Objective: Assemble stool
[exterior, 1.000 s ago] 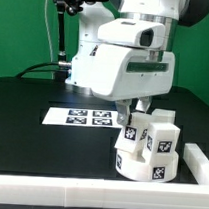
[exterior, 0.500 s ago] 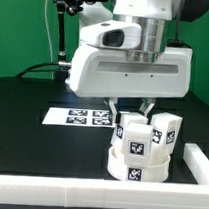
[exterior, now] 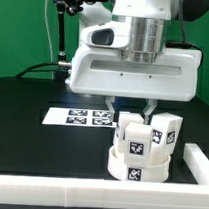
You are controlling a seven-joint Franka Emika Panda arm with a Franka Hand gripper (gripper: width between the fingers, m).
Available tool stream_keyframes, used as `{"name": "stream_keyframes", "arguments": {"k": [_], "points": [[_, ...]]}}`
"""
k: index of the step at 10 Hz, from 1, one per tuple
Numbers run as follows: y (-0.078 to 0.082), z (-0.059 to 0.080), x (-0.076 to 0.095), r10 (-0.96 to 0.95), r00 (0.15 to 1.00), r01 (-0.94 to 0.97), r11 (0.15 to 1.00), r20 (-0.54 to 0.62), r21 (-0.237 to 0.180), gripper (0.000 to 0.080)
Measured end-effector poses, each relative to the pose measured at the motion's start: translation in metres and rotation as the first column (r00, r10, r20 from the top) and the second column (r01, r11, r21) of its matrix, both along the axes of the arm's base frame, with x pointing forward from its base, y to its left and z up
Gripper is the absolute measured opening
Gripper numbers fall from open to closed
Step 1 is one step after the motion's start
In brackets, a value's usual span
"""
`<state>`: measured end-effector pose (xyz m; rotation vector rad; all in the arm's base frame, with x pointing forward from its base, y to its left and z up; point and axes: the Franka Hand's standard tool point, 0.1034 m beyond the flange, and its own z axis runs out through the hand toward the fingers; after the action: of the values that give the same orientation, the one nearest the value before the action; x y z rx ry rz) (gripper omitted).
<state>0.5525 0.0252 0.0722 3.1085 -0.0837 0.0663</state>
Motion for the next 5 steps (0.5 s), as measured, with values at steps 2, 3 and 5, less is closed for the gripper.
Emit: {"name": "stream_keyframes", "arguments": {"k": [2, 3, 5], "points": [[0.0011, -0.0003, 0.0014, -0.200, 0.979, 0.199, 0.980, 0.042, 0.016, 0.0338], [0.0013, -0.0004, 0.0018, -0.260, 0.964, 0.259, 0.966, 0.050, 0.025, 0.0338], [0.0030, -0.0006, 0.0024, -0.429, 0.902, 0.427, 0.903, 0.052, 0.053, 0.0338]]}}
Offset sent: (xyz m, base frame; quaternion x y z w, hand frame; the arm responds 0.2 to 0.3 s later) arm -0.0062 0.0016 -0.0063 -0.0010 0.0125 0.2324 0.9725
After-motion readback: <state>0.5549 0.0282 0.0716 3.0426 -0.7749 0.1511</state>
